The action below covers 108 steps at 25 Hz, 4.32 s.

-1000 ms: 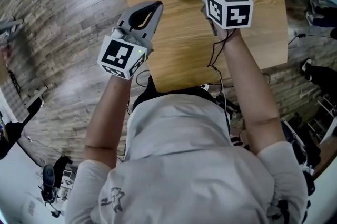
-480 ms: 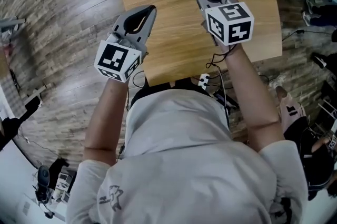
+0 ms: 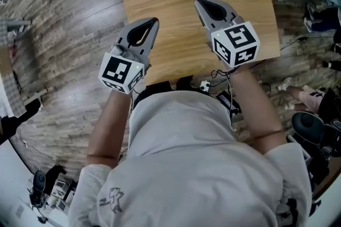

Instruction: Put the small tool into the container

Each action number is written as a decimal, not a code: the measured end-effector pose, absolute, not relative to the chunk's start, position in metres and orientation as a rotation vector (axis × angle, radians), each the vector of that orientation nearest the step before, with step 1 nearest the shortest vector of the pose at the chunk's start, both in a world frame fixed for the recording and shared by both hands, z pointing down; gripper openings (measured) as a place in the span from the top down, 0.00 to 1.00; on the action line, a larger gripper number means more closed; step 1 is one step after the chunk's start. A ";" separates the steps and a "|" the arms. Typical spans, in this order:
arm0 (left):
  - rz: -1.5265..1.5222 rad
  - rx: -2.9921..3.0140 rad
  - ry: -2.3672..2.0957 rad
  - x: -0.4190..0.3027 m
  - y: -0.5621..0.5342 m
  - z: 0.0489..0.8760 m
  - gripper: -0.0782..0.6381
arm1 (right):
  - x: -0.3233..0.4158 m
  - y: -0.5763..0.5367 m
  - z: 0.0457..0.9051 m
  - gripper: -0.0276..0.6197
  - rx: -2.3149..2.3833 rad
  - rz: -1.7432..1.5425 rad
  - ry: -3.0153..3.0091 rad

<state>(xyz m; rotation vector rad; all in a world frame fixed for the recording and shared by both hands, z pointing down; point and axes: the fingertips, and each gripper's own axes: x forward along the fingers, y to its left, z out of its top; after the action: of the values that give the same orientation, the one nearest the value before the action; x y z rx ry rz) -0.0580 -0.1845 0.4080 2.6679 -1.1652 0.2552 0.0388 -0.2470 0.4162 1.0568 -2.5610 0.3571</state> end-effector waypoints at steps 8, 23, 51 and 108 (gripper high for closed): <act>0.231 2.671 -1.187 -0.054 -0.150 0.393 0.88 | 0.048 -0.207 0.373 0.95 1.028 0.249 -2.665; 0.163 2.712 -1.287 -0.019 -0.096 0.335 0.88 | 0.094 -0.127 0.315 0.95 0.921 0.110 -2.798; 0.143 2.805 -1.127 -0.119 0.024 0.312 0.88 | -0.003 0.007 0.319 0.95 1.044 0.116 -2.711; 0.111 2.783 -1.093 0.024 0.200 0.324 0.88 | 0.132 0.200 0.339 0.95 1.043 0.181 -2.752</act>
<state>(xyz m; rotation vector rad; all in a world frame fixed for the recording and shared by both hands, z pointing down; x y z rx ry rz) 0.0238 0.2002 0.3242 2.7832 -1.0934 0.1108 0.1318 0.1998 0.3393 1.0431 -2.7518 0.1807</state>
